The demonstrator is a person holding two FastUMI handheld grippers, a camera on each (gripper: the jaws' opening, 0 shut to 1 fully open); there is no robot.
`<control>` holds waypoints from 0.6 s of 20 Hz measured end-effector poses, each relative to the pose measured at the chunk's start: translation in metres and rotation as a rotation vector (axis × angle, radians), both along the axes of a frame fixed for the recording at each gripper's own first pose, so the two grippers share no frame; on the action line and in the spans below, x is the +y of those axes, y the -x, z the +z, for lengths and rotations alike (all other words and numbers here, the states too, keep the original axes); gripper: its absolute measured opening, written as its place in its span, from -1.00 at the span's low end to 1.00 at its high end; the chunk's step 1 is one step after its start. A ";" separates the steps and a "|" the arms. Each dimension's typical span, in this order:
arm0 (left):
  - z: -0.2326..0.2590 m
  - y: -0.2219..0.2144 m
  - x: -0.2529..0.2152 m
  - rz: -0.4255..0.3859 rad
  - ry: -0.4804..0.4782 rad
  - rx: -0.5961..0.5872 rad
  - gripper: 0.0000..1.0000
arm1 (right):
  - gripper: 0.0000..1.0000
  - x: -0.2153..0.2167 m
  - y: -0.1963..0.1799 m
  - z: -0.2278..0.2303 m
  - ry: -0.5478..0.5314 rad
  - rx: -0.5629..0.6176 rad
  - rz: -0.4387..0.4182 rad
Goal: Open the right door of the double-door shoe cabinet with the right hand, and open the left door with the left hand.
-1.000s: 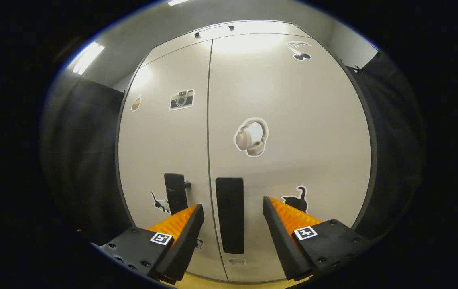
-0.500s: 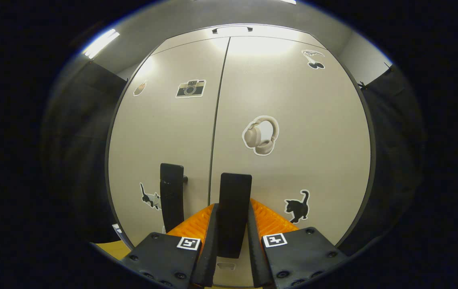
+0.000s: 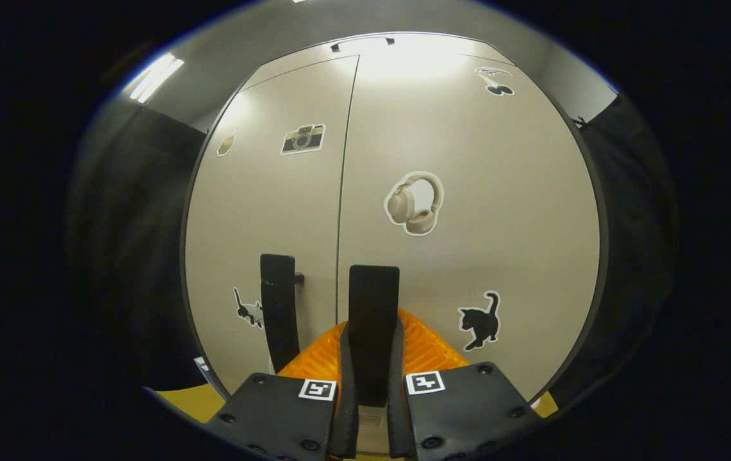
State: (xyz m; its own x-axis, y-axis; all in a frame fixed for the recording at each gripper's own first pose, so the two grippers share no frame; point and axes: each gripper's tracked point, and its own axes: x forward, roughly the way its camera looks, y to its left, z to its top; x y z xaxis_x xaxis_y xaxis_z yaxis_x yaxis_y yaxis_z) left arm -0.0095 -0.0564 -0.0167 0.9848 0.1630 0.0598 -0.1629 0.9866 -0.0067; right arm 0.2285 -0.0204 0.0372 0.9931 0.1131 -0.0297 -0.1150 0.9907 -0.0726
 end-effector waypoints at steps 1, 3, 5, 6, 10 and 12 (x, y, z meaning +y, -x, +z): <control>-0.001 0.003 0.002 0.004 -0.008 0.006 0.89 | -0.47 0.000 0.006 0.000 0.007 0.008 0.014; -0.001 0.007 0.005 0.011 -0.023 0.013 0.89 | -0.47 -0.003 0.022 0.000 0.018 0.021 0.045; -0.001 0.012 0.005 0.013 -0.029 0.022 0.89 | -0.47 -0.006 0.038 0.001 0.011 0.044 0.073; 0.000 0.014 0.005 0.013 -0.029 0.024 0.89 | -0.47 -0.008 0.047 0.001 0.017 0.051 0.088; -0.002 0.019 0.003 0.022 -0.045 0.039 0.89 | -0.47 -0.018 0.078 0.003 0.027 0.071 0.141; -0.003 0.021 -0.001 0.021 -0.050 0.048 0.89 | -0.47 -0.023 0.090 0.004 0.015 0.074 0.163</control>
State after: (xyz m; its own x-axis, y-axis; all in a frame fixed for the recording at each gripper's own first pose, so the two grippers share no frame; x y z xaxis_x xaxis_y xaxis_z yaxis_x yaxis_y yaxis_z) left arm -0.0301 -0.0577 -0.0200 0.9831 0.1817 0.0208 -0.1825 0.9819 0.0512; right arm 0.1386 -0.0430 0.0409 0.9567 0.2714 -0.1052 -0.2796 0.9573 -0.0729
